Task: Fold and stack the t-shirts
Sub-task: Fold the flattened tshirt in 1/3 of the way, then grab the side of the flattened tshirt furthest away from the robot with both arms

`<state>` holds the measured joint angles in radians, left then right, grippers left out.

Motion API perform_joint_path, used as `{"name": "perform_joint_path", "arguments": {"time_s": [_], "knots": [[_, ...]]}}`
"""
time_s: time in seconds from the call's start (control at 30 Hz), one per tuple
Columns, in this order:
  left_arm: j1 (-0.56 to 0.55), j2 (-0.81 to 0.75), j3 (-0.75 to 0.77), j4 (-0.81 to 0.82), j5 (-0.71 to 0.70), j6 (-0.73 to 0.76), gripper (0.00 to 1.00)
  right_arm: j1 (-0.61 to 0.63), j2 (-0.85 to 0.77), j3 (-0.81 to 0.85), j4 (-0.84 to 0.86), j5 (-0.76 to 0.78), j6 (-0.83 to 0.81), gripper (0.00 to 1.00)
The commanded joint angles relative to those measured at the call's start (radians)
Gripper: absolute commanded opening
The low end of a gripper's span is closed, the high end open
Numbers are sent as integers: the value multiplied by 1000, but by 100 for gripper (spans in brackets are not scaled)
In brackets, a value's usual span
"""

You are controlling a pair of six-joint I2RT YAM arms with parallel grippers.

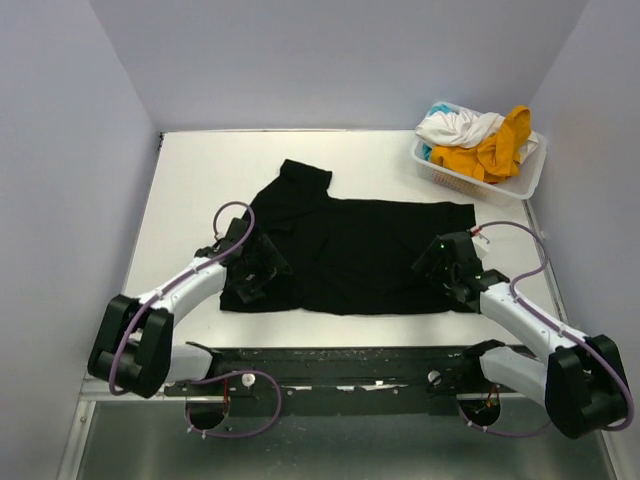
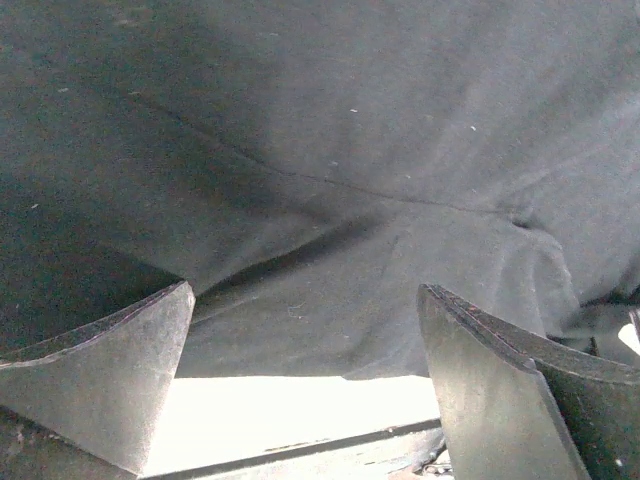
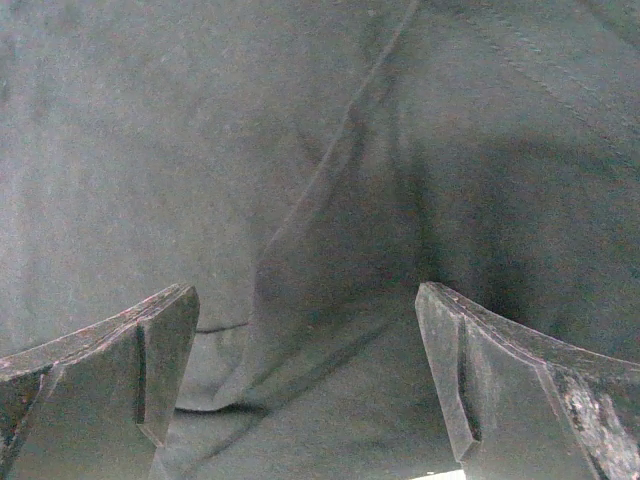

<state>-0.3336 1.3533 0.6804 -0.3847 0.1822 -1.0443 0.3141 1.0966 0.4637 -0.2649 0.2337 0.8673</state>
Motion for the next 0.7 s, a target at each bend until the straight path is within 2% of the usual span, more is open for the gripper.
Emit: {"name": "perform_joint_path", "arguments": {"time_s": [0.0, 0.1, 0.3, 0.57, 0.67], "knots": [[-62, -148, -111, -208, -194, -85, 99, -2, -88, -24, -188, 89, 75, 100], [-89, -261, -182, -282, -237, -128, 99, -2, -131, -26, -212, 91, 70, 100], [-130, -461, -278, -287, -186, -192, 99, -3, -154, -12, -240, 61, 54, 100], [-174, -533, -249, -430, -247, -219, 99, -4, -202, -21, -321, 41, 108, 100], [-184, -559, -255, -426, -242, -213, 98, -3, -248, -23, -341, 41, 110, 100]]}}
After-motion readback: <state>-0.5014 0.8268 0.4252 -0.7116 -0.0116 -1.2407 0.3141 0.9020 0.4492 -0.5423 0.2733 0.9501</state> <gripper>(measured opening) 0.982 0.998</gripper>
